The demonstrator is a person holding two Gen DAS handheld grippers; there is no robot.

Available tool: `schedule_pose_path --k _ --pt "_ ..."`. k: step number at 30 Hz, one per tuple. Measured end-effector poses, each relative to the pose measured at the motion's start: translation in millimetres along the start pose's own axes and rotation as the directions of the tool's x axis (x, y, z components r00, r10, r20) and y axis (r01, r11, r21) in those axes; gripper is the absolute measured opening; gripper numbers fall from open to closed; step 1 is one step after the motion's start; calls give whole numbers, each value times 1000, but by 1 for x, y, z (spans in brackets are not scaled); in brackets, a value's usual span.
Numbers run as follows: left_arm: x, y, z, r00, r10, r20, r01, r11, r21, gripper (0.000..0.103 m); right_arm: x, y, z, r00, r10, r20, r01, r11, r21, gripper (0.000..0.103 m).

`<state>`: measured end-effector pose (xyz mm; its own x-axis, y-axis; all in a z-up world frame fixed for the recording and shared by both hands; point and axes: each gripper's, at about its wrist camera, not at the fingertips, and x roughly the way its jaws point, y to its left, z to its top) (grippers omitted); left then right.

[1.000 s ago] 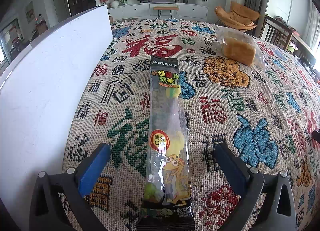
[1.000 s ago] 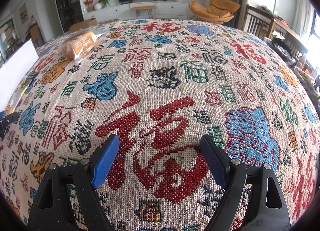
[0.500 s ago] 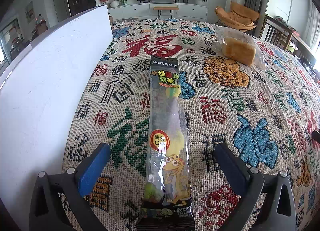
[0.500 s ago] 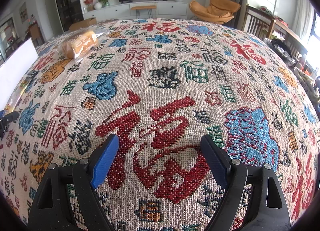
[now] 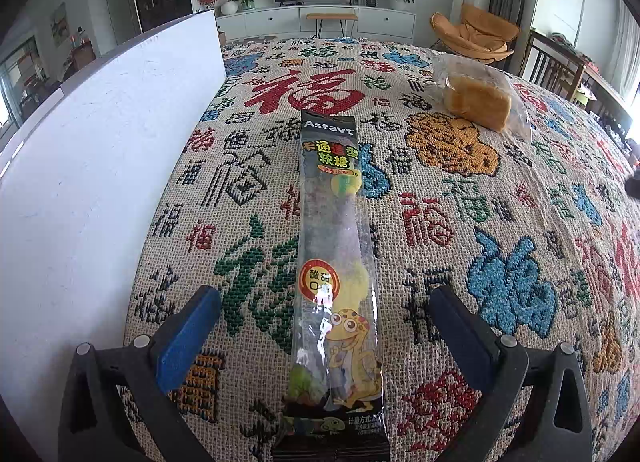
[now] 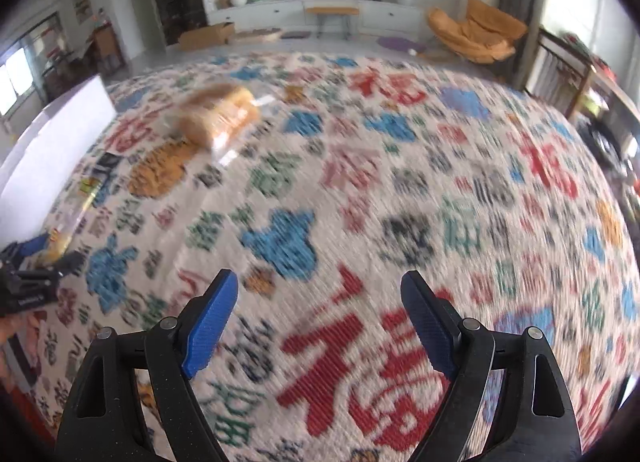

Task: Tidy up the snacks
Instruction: 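Grasp the bagged bread bun with the right gripper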

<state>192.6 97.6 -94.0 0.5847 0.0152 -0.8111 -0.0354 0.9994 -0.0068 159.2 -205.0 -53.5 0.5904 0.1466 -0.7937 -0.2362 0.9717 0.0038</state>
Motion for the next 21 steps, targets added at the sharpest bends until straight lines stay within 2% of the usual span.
schedule_pose_path --k 2,3,5,7,10,12,14,16,17,19,20,21 --pt "0 0 0 1000 0 0 0 1000 0 103 4 31 41 999 32 13 -29 984 -173 86" --pt "0 0 0 1000 0 0 0 1000 0 103 9 47 59 999 34 5 -32 963 -267 86" --pt "0 0 0 1000 0 1 0 1000 0 103 27 75 87 999 9 -31 -22 895 -446 86" --pt "0 0 0 1000 0 1 0 1000 0 103 51 92 105 996 -34 -85 -21 818 -575 86" --pt "0 0 0 1000 0 1 0 1000 0 103 88 104 115 985 -93 -145 -32 729 -684 86" --pt "0 0 0 1000 0 0 0 1000 0 103 111 109 122 982 -119 -149 -24 698 -716 86" --pt "0 0 0 1000 -1 1 1 1000 0 103 137 109 132 978 -123 -167 -31 710 -704 86" --pt "0 0 0 1000 0 0 0 1000 0 103 159 104 141 978 -118 -173 -22 762 -647 86" --pt "0 0 0 1000 0 0 0 1000 0 103 168 99 146 978 -101 -180 -26 804 -594 87" --pt "0 0 0 1000 0 0 0 1000 0 103 179 78 157 979 -13 -201 -70 914 -400 83" --pt "0 0 0 1000 0 0 0 1000 0 103 181 66 159 976 34 -216 -96 953 -286 80" --pt "0 0 0 1000 0 0 0 1000 0 103 175 52 157 978 86 -191 -121 976 -179 76"
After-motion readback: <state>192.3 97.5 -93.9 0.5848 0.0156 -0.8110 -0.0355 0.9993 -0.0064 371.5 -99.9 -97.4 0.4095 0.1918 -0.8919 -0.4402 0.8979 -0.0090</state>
